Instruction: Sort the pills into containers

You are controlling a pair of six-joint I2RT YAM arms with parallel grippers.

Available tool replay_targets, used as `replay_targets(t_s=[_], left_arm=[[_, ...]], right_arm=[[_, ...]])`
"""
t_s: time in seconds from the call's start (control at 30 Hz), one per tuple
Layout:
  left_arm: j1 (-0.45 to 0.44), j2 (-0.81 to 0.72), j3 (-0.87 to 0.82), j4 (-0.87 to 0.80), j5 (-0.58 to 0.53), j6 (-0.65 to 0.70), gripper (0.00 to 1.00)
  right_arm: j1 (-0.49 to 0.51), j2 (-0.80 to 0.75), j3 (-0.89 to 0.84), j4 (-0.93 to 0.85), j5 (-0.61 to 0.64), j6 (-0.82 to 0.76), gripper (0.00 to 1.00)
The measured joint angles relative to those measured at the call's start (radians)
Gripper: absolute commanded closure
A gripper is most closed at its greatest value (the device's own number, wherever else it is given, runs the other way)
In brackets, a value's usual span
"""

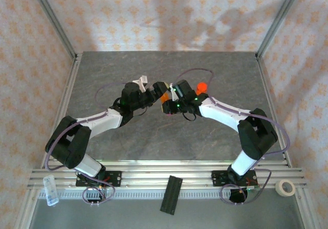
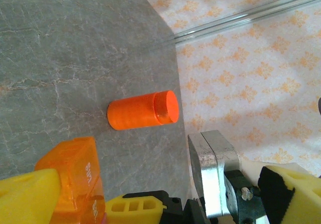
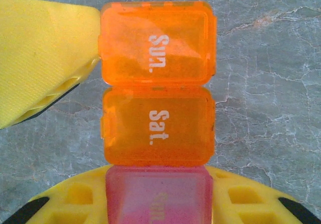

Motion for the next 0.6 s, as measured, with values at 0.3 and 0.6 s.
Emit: replay_targets(t_s=[0.3,0.6], left_arm=[[-0.016,0.009,0.001,0.021,-0.021,-0.029,0.00],[-0.028,0.019,-0.007,0.114,-0.034,-0.097,0.01]], right_arm=[[-0.002,0.000,-0.004,0.002,0.011,0.011,0.71],[-0.003,0.000,-0.010,0.032,0.021,0.030,0.71]])
